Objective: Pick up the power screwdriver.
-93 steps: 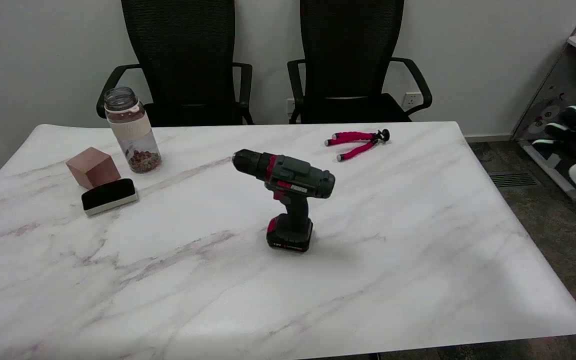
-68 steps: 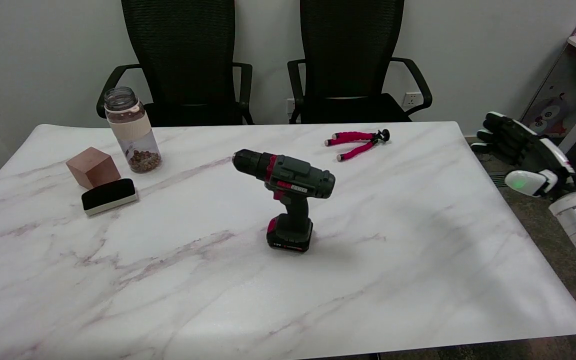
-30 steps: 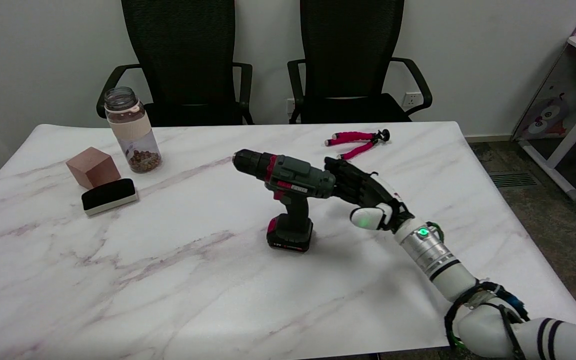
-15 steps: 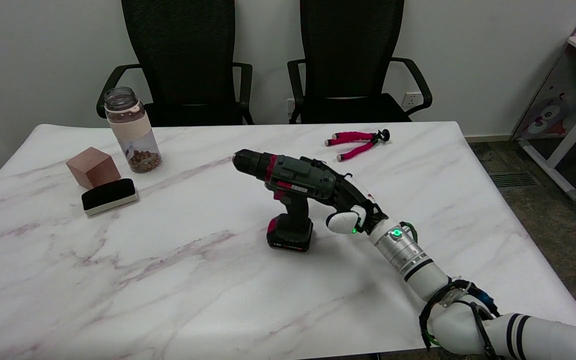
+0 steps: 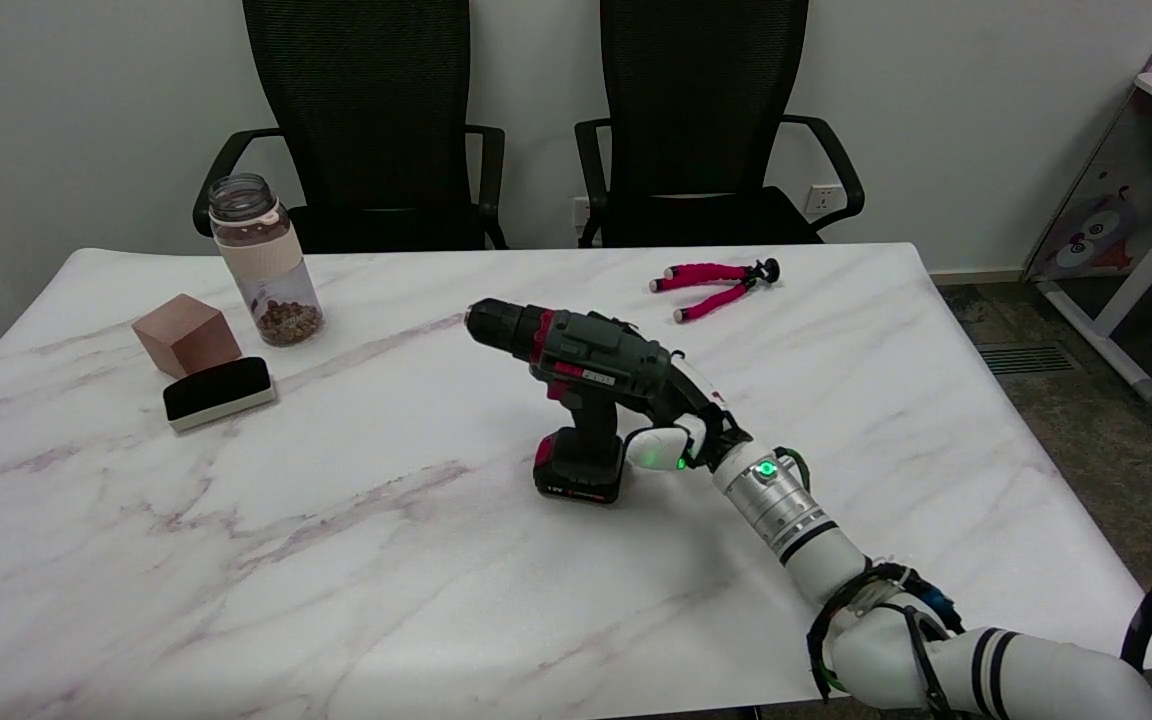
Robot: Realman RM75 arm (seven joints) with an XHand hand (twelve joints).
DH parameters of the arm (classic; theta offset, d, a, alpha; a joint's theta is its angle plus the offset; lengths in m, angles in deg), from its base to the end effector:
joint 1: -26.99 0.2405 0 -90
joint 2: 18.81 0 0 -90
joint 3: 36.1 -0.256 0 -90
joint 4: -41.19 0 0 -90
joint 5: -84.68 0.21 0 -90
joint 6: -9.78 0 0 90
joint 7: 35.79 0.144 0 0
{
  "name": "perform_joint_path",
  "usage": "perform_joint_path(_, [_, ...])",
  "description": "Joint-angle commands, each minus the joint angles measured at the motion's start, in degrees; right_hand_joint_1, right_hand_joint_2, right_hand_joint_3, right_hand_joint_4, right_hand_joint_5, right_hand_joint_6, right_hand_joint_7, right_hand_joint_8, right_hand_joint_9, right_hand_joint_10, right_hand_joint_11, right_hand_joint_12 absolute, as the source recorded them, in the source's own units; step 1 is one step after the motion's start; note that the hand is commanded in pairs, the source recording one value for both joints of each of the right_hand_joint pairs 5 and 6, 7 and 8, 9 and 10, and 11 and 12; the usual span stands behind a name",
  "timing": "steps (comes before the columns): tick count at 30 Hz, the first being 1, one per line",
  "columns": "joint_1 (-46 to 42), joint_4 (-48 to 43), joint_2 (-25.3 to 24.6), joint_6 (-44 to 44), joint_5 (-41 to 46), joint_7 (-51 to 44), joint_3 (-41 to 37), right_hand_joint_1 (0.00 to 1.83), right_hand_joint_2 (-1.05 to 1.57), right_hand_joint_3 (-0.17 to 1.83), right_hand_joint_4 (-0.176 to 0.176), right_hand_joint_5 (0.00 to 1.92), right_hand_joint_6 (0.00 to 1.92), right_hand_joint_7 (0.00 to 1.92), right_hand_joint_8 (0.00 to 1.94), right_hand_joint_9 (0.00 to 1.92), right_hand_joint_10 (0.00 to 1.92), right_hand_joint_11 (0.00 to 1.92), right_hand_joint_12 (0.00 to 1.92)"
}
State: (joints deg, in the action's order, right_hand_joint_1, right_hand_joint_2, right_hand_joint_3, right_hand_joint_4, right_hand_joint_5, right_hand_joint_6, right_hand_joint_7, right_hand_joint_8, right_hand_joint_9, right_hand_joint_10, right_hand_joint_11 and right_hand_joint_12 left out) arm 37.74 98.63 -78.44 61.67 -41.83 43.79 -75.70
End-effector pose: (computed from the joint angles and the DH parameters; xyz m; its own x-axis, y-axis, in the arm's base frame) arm -0.3393 -0.3228 0.2810 -0.0073 -0.2000 0.9798 -0.9901 -0.1360 -0.0351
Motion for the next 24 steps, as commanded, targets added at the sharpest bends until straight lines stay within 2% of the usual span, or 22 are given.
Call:
perform_joint_path(1, [2.1,-7.0,-6.5,4.0,0.7,-0.2,0.2,0.95,-0.32,0.54,0.036,0.08,0.08,0.08,0.08,0.34,0.34,0.4,0.4])
perform_joint_path(24, [1.8,-6.5,-9.1,4.3,0.7,-0.4,0.4,0.97,-0.22,0.6,0.031,0.04,0.04,0.04,0.04,0.36,0.36,0.42,0.42])
